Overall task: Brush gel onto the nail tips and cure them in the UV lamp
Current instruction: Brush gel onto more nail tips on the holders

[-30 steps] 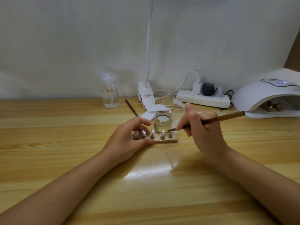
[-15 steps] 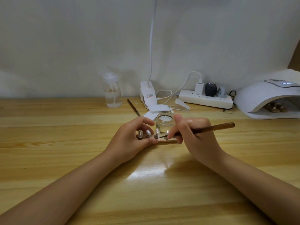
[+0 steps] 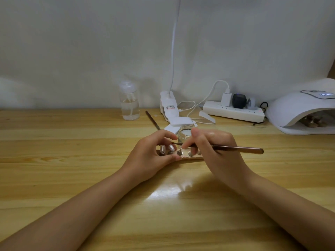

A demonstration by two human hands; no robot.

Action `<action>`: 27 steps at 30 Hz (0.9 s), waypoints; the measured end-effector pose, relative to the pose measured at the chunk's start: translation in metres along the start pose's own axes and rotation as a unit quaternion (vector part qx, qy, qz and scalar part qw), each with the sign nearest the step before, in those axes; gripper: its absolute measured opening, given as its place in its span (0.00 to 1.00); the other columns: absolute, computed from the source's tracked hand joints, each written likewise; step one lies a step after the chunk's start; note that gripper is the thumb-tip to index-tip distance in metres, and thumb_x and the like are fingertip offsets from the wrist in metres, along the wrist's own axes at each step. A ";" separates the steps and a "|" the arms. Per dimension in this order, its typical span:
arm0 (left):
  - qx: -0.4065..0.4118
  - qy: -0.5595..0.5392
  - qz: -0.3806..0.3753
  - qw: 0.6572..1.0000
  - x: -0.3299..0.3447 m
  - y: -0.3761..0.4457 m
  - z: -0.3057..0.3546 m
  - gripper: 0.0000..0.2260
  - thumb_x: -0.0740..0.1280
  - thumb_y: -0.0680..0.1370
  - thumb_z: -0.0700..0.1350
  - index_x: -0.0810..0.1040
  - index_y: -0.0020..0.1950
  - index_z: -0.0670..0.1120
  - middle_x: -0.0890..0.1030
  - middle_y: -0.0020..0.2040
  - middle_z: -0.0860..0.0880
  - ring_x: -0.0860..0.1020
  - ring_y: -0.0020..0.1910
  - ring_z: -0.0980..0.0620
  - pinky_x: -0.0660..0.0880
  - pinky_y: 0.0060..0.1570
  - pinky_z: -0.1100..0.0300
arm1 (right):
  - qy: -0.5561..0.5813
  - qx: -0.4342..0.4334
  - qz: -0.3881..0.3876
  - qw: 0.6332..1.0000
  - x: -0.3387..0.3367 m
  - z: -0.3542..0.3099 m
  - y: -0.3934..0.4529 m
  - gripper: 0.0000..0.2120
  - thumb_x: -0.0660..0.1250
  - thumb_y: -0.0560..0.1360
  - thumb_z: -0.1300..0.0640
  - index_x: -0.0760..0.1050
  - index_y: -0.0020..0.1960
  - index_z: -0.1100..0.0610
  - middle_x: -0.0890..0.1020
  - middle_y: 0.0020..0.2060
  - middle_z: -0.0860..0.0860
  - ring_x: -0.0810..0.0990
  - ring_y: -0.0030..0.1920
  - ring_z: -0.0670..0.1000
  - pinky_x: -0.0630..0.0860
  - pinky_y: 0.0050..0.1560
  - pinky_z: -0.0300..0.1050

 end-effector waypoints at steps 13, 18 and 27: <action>0.007 0.002 0.001 1.000 0.001 0.000 0.001 0.19 0.76 0.65 0.43 0.73 0.47 0.60 0.80 0.41 0.56 0.78 0.44 0.63 0.71 0.42 0.72 | 0.007 0.026 0.006 1.000 0.001 0.004 -0.001 0.20 0.58 0.76 0.51 0.81 0.35 0.61 0.78 0.25 0.54 0.76 0.28 0.47 0.72 0.32 0.41; 0.009 -0.004 0.003 1.000 0.001 0.000 0.001 0.19 0.77 0.65 0.43 0.73 0.47 0.59 0.80 0.41 0.55 0.78 0.44 0.61 0.74 0.42 0.64 | 0.023 0.024 0.000 0.999 0.003 0.002 -0.002 0.22 0.57 0.76 0.51 0.80 0.32 0.61 0.76 0.22 0.54 0.75 0.25 0.48 0.70 0.30 0.38; 0.016 -0.015 -0.004 1.000 0.001 0.001 0.003 0.17 0.75 0.66 0.41 0.73 0.46 0.57 0.80 0.41 0.56 0.77 0.42 0.64 0.72 0.40 0.69 | -0.063 -0.017 -0.037 0.997 0.018 -0.007 -0.001 0.18 0.56 0.77 0.52 0.81 0.38 0.57 0.78 0.29 0.43 0.78 0.35 0.42 0.73 0.42 0.40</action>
Point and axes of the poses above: each hand's wrist, its own y-axis towards the middle knuckle, its own x-axis out of the palm, z = x × y, the point moved 9 cm from there along y, towards the middle knuckle
